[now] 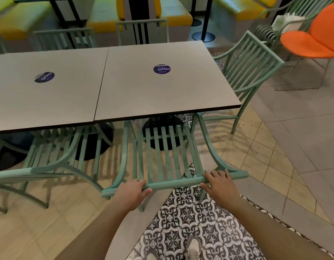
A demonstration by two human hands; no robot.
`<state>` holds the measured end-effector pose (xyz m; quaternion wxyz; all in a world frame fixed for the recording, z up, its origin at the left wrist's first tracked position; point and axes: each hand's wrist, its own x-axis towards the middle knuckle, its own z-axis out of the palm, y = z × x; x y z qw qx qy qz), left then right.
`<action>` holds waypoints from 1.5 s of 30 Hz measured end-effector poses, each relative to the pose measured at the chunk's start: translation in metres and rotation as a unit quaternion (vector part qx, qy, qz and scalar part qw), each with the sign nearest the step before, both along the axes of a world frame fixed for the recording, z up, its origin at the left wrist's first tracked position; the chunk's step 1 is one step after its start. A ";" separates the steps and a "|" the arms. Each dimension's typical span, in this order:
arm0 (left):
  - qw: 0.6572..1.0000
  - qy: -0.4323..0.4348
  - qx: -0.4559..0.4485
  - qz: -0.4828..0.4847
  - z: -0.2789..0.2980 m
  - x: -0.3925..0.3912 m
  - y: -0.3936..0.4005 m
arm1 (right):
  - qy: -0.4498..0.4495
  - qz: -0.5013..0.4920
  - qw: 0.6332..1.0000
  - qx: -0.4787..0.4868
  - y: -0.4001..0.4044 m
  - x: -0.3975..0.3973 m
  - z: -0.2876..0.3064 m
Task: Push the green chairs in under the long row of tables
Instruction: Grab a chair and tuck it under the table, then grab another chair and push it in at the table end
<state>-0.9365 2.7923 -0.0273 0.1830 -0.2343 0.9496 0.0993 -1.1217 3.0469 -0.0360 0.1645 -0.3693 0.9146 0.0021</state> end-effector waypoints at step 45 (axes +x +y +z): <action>0.957 0.129 -0.121 -0.231 0.075 -0.664 0.337 | 0.092 -0.190 0.967 -0.145 0.361 -0.515 0.068</action>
